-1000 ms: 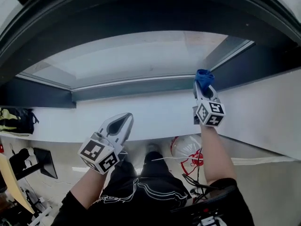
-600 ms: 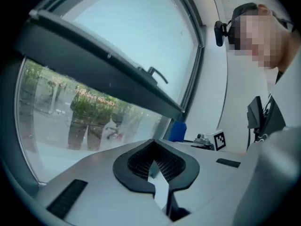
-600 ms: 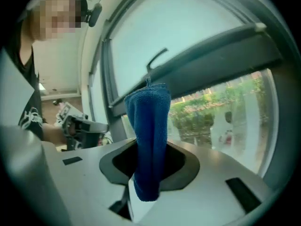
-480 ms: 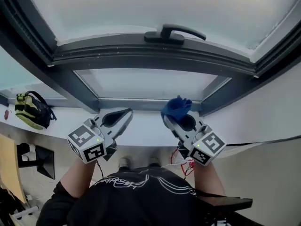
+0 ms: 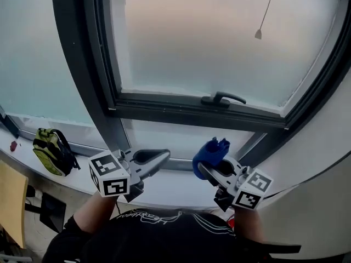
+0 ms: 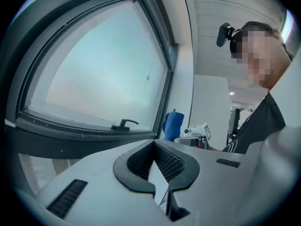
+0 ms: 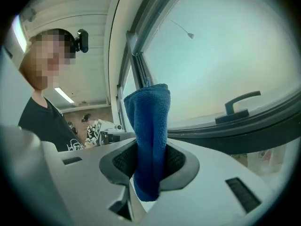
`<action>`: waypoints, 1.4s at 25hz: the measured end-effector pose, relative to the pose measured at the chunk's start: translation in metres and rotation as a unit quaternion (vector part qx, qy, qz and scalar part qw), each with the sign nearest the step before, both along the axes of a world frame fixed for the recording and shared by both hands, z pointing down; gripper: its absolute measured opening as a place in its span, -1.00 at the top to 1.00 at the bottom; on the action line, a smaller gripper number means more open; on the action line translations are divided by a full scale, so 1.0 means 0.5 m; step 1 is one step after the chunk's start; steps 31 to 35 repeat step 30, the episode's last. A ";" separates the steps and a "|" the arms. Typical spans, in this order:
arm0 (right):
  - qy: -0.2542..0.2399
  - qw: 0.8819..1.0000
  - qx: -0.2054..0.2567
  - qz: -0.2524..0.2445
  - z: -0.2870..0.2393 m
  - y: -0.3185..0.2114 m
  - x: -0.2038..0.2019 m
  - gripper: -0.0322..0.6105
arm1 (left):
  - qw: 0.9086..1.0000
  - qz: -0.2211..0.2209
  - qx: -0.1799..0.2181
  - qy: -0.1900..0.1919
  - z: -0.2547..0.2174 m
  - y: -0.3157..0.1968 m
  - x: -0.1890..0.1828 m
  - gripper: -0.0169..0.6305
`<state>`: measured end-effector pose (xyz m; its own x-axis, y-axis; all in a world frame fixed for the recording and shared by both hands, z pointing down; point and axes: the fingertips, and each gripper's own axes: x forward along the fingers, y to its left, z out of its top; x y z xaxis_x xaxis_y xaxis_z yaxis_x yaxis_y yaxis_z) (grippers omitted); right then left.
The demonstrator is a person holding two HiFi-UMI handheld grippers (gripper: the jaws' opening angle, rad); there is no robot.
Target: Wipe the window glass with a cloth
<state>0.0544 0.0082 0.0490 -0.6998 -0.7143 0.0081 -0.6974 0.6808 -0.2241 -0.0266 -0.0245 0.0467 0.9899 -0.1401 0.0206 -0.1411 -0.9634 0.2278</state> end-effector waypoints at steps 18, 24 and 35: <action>-0.009 1.000 -0.026 0.009 0.028 -0.046 -0.150 0.61 | 1.000 0.028 0.006 0.001 0.012 -0.024 -0.130 0.93; -0.026 0.999 -0.030 -0.001 0.042 -0.051 -0.158 0.61 | 1.000 0.028 0.003 -0.009 0.031 -0.021 -0.126 0.93; -0.028 0.999 -0.019 -0.002 0.038 -0.054 -0.179 0.61 | 1.000 0.024 -0.005 -0.005 0.040 -0.025 -0.151 0.93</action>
